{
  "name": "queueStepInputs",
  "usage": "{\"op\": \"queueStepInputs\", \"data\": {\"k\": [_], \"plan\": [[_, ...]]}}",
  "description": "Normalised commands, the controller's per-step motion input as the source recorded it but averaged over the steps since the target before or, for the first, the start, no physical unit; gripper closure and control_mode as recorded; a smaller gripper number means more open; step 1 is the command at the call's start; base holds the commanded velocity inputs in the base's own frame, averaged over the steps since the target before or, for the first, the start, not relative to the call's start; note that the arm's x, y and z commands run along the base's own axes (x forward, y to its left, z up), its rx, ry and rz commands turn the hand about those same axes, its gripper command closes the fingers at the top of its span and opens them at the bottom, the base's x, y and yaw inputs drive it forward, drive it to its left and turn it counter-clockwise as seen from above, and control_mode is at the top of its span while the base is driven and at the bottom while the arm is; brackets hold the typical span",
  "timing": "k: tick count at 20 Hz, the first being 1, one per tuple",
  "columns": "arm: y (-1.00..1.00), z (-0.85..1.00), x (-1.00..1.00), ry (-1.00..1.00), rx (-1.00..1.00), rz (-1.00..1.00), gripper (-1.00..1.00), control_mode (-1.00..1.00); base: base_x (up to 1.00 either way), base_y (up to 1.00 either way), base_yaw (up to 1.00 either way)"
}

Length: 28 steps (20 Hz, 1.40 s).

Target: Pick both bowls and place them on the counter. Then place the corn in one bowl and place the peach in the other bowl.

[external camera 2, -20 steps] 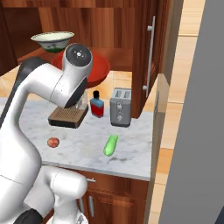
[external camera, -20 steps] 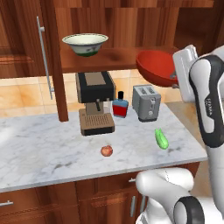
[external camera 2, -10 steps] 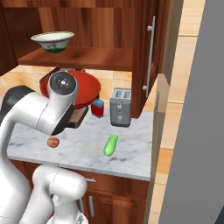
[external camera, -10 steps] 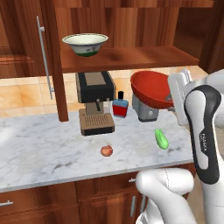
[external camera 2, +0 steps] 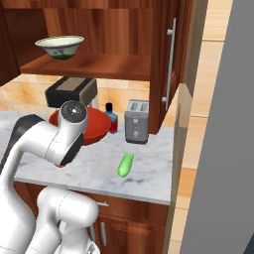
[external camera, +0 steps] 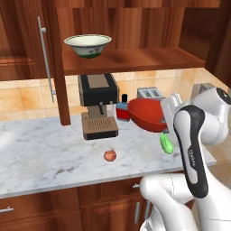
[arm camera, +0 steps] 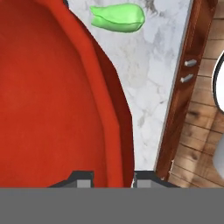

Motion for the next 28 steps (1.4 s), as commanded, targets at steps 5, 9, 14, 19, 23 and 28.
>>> {"op": "queueStepInputs", "data": {"k": [5,9,14,19,23,28], "plan": [[0.0,-0.72,0.28,0.01,0.0,0.0,1.0,-1.0,0.0,0.0,0.0],[0.0,-0.75,0.38,0.02,0.0,0.0,1.0,-1.0,0.0,0.0,0.0],[0.19,-0.66,0.47,0.03,0.0,0.0,1.0,-1.0,0.0,0.0,0.0],[0.03,-0.61,0.46,0.07,0.0,0.0,1.0,-1.0,0.0,0.0,0.0],[0.0,-0.58,0.43,0.05,0.0,0.02,1.0,-1.0,0.0,0.0,0.0],[0.0,-0.61,0.36,0.06,-0.01,0.05,1.0,-1.0,0.0,0.0,0.0]]}}
